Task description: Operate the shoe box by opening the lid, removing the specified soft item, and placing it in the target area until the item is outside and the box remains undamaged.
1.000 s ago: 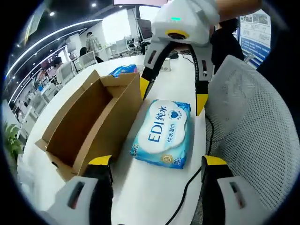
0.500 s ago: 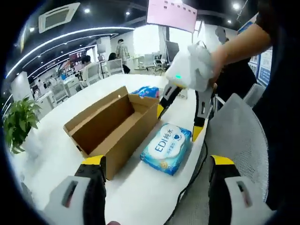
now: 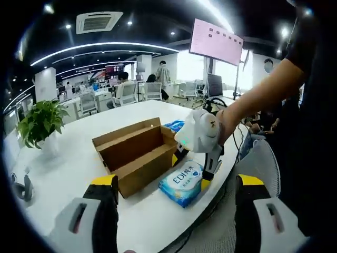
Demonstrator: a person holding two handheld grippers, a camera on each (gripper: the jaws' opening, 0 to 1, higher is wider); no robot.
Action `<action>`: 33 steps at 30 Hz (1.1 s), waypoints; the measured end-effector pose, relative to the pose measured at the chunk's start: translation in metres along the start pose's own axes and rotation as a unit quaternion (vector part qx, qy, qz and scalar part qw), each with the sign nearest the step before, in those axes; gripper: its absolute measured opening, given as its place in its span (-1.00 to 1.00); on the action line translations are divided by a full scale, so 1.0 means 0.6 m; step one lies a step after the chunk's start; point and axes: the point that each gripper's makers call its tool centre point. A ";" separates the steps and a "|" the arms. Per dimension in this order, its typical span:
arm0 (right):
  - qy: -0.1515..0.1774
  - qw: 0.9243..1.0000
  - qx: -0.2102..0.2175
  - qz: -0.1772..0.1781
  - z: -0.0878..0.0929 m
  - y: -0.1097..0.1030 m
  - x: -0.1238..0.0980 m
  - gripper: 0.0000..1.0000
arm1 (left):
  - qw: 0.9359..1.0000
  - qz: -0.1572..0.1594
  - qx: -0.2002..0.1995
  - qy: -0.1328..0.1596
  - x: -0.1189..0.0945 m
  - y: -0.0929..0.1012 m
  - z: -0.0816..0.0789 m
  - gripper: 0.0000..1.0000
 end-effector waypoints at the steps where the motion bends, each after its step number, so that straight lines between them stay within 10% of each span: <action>1: -0.005 1.000 -0.005 0.001 -0.004 -0.001 0.007 0.40 | 1.000 -0.003 -0.001 0.004 -0.001 0.000 0.000 0.86; 33: -0.063 0.998 -0.015 -0.012 0.025 -0.004 0.042 0.18 | 0.999 -0.036 -0.009 0.013 -0.006 -0.008 -0.023 0.89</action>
Point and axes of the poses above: the point that each gripper's makers call its tool centre point, and the gripper's own axes: x roughly forward along the fingers, y roughly to its right, z roughly out of its underside, and after that the axes turned 12 degrees about -y, right-handed
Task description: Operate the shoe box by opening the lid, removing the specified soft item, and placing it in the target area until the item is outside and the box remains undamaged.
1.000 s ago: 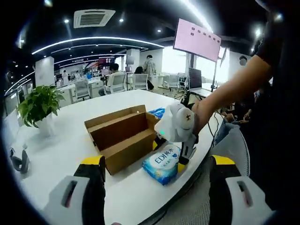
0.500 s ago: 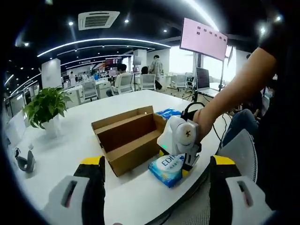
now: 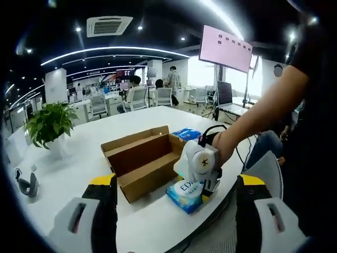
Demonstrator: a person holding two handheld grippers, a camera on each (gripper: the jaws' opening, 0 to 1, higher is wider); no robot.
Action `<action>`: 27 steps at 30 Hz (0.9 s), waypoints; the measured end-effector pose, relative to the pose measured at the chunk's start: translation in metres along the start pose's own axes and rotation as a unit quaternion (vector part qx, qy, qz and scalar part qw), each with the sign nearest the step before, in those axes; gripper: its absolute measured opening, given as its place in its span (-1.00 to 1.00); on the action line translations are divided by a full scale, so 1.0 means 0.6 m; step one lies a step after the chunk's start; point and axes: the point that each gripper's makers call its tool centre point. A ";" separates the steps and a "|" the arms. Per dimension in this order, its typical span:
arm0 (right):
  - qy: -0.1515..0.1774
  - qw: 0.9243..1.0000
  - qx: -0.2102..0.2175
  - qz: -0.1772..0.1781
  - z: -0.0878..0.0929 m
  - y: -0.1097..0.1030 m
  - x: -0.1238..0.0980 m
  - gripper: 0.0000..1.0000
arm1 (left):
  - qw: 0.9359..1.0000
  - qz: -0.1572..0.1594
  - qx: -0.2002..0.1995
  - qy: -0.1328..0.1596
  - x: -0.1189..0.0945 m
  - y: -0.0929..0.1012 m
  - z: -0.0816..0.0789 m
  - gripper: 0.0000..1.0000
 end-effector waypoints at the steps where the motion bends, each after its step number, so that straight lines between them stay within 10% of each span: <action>1: -0.001 1.000 0.002 0.000 0.002 0.000 0.000 0.18 | 1.000 0.002 -0.001 -0.001 0.000 0.000 0.002 0.88; 27: -0.010 1.000 -0.006 0.000 0.095 -0.015 0.006 0.18 | 1.000 -0.002 -0.006 -0.029 0.011 -0.004 0.027 0.76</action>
Point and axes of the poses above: the point that each gripper's makers call its tool centre point, and the gripper's own axes: x roughly forward along the fingers, y roughly to its right, z roughly out of its underside, and after that the axes turned 12 degrees about -y, right-handed
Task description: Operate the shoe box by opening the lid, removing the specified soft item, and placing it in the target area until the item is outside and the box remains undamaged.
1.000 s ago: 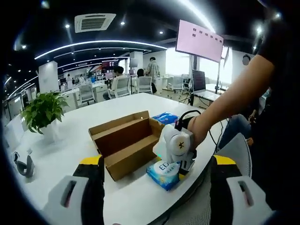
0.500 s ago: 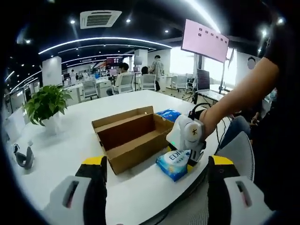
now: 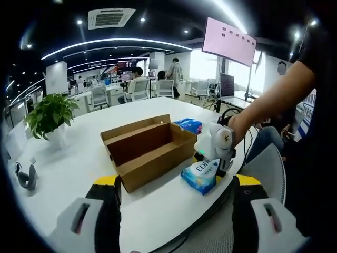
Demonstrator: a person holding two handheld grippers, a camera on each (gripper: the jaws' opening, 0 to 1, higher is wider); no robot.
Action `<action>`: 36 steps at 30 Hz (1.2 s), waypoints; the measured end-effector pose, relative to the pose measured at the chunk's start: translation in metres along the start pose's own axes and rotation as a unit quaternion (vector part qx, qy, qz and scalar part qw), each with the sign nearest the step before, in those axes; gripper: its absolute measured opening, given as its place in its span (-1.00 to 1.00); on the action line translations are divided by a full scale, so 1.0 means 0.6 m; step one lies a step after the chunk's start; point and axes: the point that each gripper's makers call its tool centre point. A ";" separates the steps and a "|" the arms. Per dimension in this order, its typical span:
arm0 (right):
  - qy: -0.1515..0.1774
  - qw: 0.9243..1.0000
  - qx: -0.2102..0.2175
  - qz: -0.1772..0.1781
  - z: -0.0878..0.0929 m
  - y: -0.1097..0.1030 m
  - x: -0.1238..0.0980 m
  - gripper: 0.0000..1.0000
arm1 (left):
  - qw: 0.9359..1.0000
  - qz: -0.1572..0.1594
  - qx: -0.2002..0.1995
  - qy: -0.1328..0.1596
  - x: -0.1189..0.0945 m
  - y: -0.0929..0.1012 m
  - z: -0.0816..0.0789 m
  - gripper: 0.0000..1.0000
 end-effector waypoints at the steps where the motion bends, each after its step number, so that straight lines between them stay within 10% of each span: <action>1: -0.001 1.000 -0.001 0.000 0.003 0.000 0.000 0.18 | 1.000 -0.001 -0.001 -0.001 -0.001 -0.002 0.000 0.76; 36: -0.022 0.999 0.035 0.000 0.116 0.002 0.012 0.18 | 1.000 -0.020 -0.001 -0.004 -0.006 -0.014 0.004 0.62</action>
Point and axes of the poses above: the point that each gripper's makers call its tool centre point, and the gripper's own axes: x roughly forward along the fingers, y roughly to its right, z roughly out of its underside, and after that the axes turned 12 degrees about -y, right-handed
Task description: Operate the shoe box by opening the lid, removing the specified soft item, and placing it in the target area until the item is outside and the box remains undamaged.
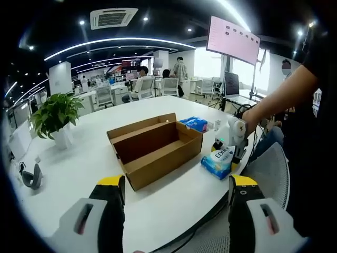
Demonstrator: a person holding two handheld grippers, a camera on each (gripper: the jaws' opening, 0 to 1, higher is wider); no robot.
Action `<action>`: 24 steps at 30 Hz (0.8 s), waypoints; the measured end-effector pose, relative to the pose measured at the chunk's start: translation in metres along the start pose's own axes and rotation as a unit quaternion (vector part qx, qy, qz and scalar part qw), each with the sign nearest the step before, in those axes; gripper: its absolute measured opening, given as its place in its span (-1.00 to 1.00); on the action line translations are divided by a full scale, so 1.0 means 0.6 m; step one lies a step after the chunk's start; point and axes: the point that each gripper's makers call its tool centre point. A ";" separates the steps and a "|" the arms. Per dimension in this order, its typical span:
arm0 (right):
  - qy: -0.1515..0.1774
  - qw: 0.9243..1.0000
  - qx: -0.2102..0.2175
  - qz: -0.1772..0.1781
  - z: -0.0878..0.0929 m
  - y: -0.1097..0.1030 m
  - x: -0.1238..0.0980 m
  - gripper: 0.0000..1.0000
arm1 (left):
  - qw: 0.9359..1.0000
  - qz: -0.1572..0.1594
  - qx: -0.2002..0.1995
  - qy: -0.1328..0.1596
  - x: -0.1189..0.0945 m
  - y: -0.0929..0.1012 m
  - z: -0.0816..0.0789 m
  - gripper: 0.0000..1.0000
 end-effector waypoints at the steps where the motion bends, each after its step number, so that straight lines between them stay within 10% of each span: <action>1: 0.000 1.000 0.000 0.000 0.004 0.000 0.001 0.18 | 1.000 -0.002 -0.002 -0.001 0.001 -0.002 0.000 0.62; 24: -0.006 1.000 -0.004 -0.002 0.070 0.010 0.011 0.19 | 1.000 -0.014 0.000 -0.007 0.018 -0.017 -0.006 0.57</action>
Point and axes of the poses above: the point that each gripper's makers call its tool centre point, and the gripper's own axes: x roughly forward along the fingers, y roughly to its right, z roughly out of its underside, and after that the axes turned 12 degrees about -y, right-handed
